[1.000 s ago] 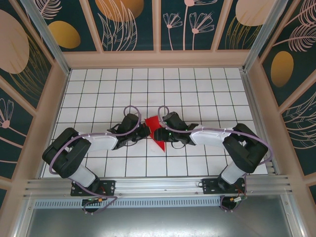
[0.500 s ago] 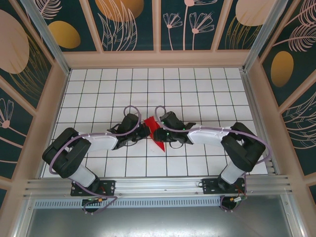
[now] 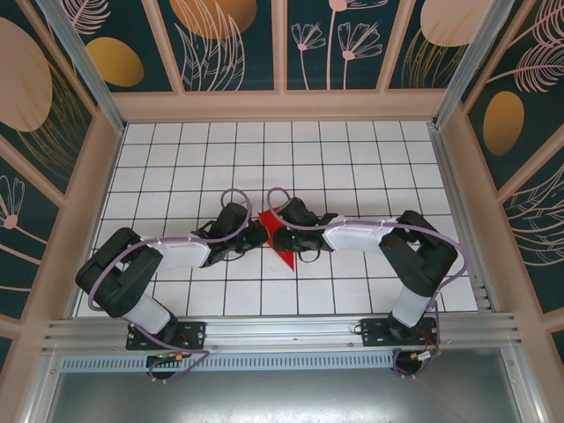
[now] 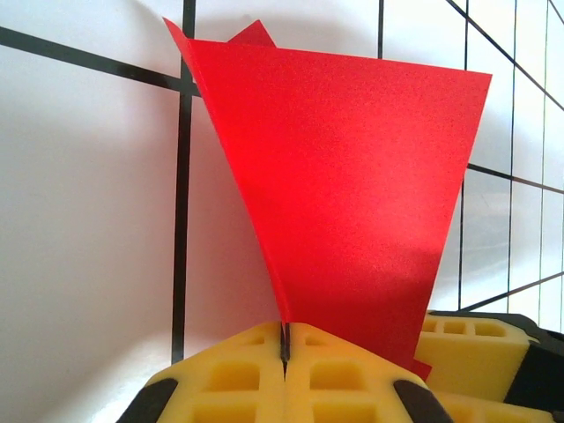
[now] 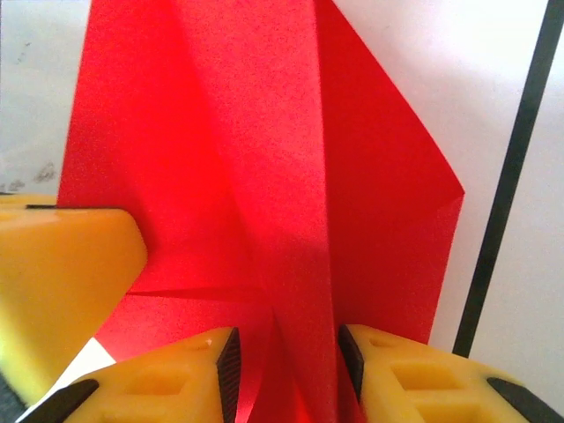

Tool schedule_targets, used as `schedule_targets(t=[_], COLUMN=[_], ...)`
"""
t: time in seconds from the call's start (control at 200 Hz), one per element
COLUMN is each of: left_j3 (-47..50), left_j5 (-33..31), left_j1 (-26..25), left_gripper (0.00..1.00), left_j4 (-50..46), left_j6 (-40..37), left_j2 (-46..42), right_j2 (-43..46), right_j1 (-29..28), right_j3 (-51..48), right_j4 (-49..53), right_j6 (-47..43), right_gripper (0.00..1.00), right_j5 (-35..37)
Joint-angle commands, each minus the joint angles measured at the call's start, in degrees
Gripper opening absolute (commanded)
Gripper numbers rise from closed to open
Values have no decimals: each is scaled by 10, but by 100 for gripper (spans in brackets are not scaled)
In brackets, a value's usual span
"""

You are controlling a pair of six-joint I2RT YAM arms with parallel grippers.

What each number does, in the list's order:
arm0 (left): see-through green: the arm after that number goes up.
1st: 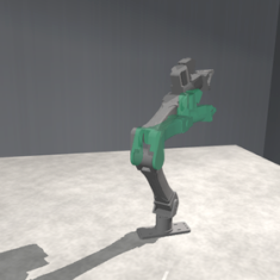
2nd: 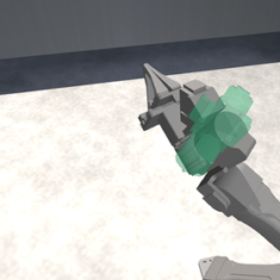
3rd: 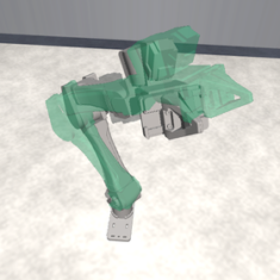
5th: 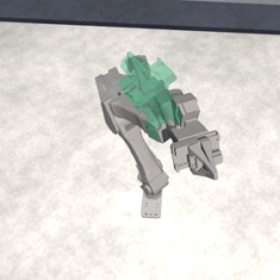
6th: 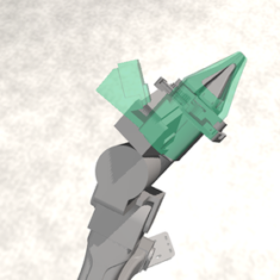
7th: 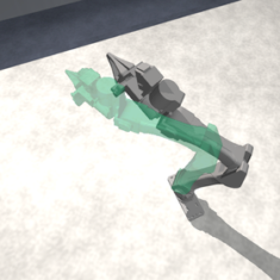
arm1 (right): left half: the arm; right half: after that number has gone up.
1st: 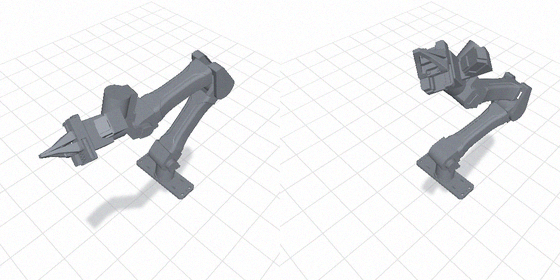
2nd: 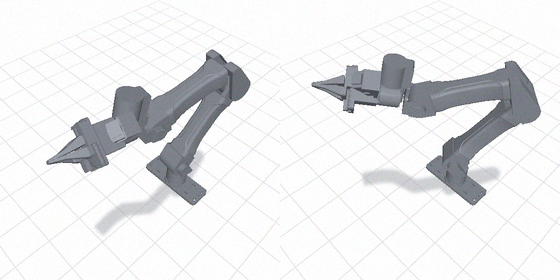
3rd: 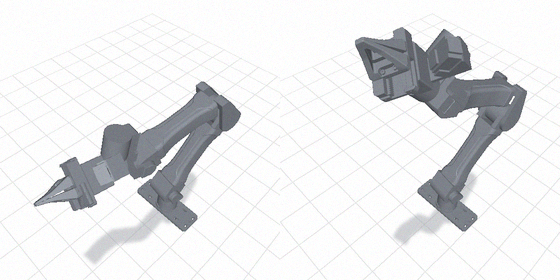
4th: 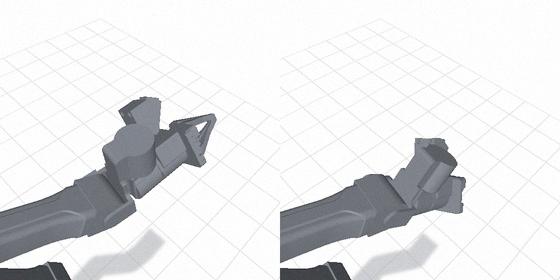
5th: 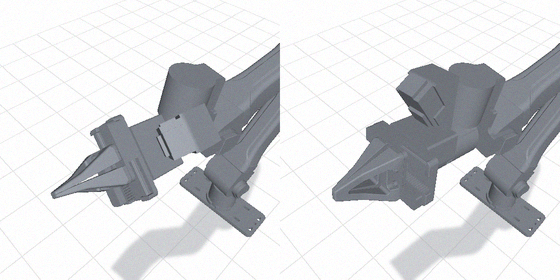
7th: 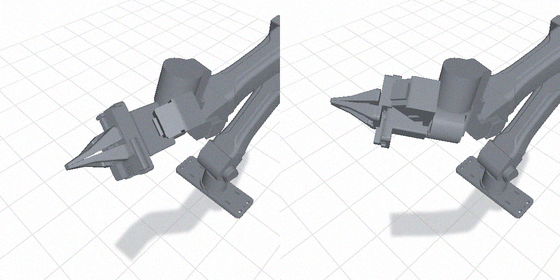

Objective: Fold a paper plane with a square sheet of paper (pick it up from the middle)
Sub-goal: Move a paper plane to the center of the table.

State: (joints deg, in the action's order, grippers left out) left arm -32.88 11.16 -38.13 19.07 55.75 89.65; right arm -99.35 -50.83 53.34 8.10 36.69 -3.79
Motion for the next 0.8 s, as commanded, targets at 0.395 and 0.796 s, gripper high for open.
schedule_targets(t=[0.395, 0.796], left_j3=[-25, -24], left_j5=[-51, -121], left_j1=[12, 38], left_gripper=[37, 90], left_j4=[-90, -168], left_j6=[-37, -30], left_j2=[-46, -92], right_j2=[-35, -67], right_j1=[-19, 6], right_j3=[63, 121], right_j4=[102, 171], right_j6=[38, 113], right_gripper=[11, 11], right_j5=[106, 201])
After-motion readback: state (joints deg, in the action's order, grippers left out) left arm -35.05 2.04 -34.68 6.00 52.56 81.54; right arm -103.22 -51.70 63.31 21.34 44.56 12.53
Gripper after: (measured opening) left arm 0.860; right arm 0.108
